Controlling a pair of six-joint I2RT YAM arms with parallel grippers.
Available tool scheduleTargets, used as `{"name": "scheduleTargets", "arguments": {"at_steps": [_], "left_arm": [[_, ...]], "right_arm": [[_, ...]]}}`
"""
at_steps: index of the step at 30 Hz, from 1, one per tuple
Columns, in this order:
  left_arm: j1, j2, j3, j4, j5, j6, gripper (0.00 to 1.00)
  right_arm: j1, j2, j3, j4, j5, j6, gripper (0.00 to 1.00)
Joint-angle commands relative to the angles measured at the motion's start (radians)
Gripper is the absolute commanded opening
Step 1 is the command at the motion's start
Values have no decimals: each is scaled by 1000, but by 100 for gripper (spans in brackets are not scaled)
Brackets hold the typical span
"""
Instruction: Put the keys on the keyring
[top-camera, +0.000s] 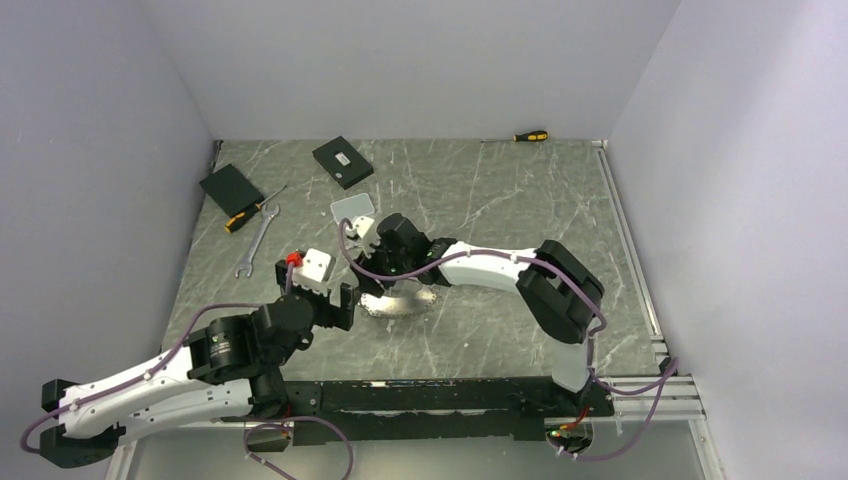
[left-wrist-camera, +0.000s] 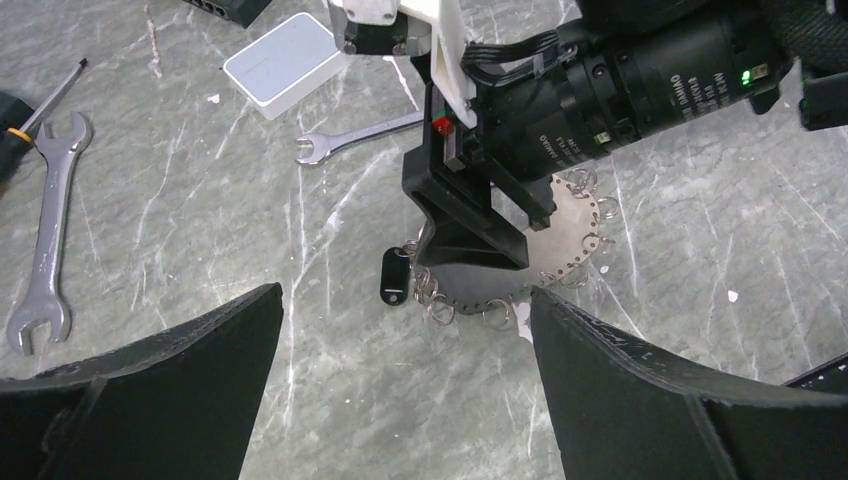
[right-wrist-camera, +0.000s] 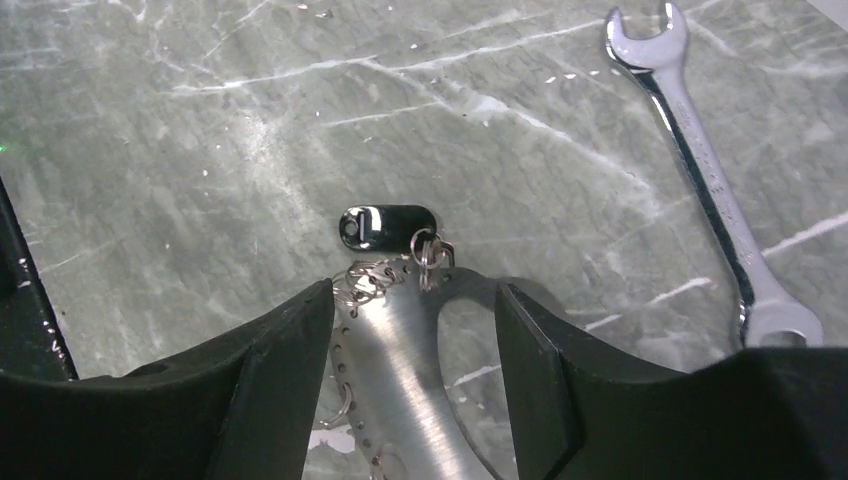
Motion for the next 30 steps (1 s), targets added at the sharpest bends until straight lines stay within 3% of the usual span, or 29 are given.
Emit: {"name": "scheduleTargets", "arguments": {"at_steps": [1,15,22,30], "left_arm": [[3,12,1,30,-4,1,99],[3,40,5,29,-13,5,100],[4,46,10,20,-26,0,99],[4,68,12,18,-39,-3,100]], "right_arm": [[-17,-102,-12,-21,77,-15,64],[-19,-164,-306,78,231,361,58],[-46,-171,-356,-18,342,390,60],[-173,-270,-429,-104,395,325,63]]}}
